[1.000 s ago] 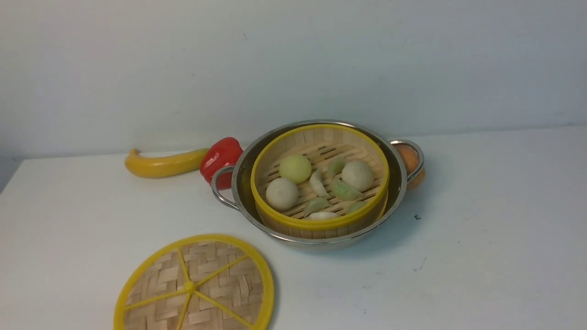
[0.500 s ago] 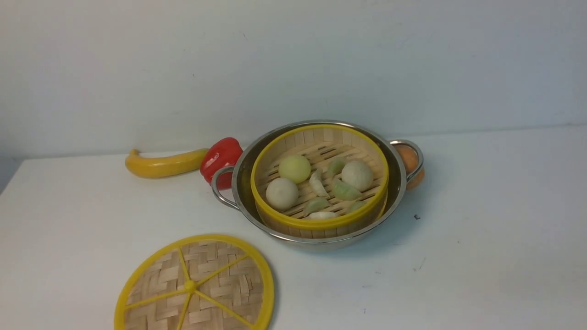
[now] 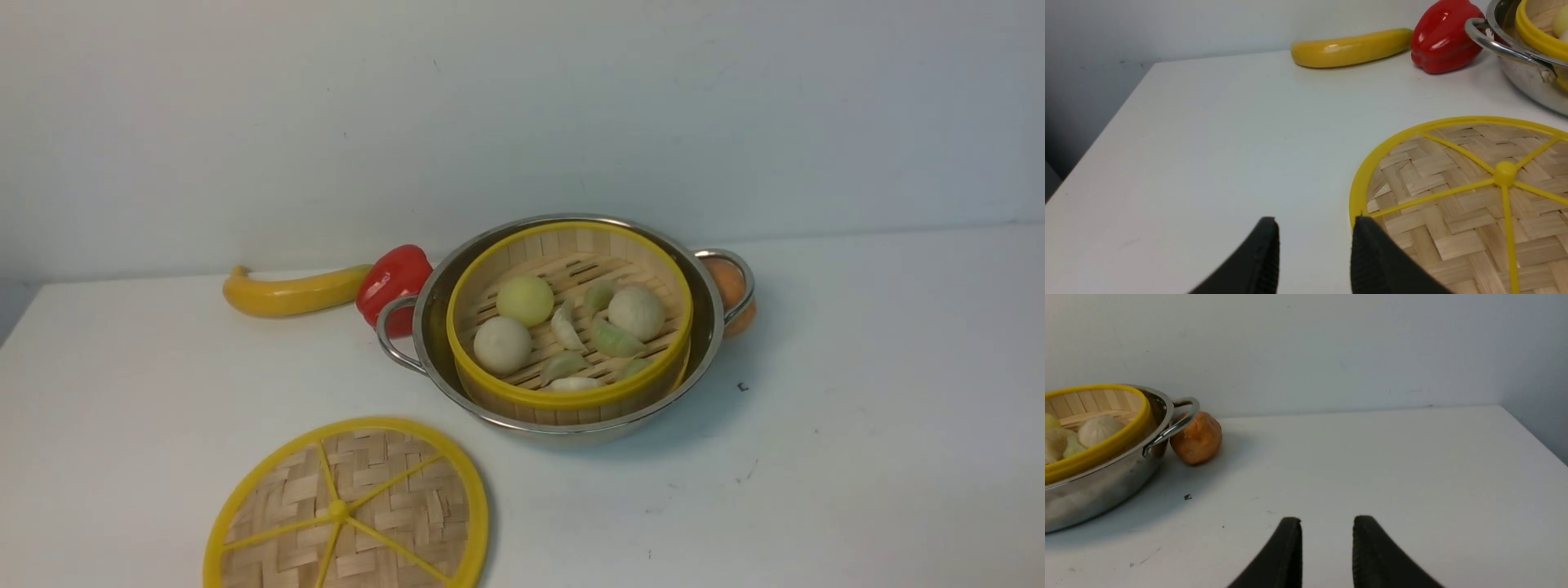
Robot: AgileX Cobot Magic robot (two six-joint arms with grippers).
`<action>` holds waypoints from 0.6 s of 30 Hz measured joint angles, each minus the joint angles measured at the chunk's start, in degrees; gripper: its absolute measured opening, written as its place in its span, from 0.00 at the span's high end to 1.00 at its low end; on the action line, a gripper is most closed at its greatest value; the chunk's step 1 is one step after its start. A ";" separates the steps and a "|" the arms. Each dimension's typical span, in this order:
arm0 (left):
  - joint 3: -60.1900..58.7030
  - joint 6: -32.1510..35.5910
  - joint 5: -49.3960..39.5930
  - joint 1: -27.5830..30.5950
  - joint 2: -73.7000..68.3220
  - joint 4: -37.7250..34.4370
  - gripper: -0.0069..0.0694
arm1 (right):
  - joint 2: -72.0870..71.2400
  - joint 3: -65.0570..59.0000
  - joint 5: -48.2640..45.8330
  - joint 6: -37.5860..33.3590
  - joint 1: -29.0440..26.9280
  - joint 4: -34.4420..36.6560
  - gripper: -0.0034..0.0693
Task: Place the steamer in the pot on the white table, and put the lid on the steamer.
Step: 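Grasp the bamboo steamer lid lying on the table by its centre knob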
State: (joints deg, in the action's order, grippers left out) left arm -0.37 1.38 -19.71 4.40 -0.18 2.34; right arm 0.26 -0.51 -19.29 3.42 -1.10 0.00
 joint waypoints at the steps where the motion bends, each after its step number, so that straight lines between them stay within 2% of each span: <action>1: 0.00 0.00 0.00 0.00 0.00 0.00 0.59 | 0.00 0.00 0.00 0.06 0.00 0.00 0.67; 18: 0.00 0.00 0.00 0.00 0.00 0.00 0.59 | 0.00 0.00 0.00 0.11 0.00 0.00 0.62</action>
State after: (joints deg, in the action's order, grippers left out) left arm -0.37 1.38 -19.71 4.40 -0.18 2.34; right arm 0.26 -0.51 -19.29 3.53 -1.10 0.00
